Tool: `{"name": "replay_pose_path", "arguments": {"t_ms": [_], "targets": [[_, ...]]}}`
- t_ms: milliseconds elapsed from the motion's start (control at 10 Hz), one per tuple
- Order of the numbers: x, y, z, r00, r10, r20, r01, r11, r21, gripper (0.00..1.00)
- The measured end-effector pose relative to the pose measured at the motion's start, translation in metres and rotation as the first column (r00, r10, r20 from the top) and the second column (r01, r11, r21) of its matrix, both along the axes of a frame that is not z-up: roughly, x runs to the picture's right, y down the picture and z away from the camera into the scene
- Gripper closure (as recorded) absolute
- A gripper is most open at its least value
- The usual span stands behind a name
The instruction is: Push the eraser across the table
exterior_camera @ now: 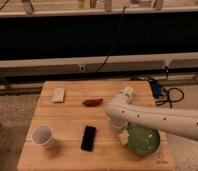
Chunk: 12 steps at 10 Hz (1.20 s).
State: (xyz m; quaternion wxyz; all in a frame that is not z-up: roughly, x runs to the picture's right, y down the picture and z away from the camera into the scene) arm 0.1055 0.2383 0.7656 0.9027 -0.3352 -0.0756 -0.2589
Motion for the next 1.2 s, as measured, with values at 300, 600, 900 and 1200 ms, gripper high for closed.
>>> {"name": "replay_pose_path", "arguments": {"t_ms": [300,600,900,1200], "targets": [[-0.001,0.006,0.003,1.0,-0.015,0.014,0.015,0.9998,-0.01,0.43],[-0.002,0.01,0.007,0.999,-0.031,0.028,0.032,0.9994,-0.014,0.24],[-0.005,0.02,0.01,0.997,-0.054,0.051,0.056,0.9977,-0.036,0.4],[-0.013,0.024,0.015,0.995,-0.072,0.075,0.075,0.9965,-0.036,0.7]]}}
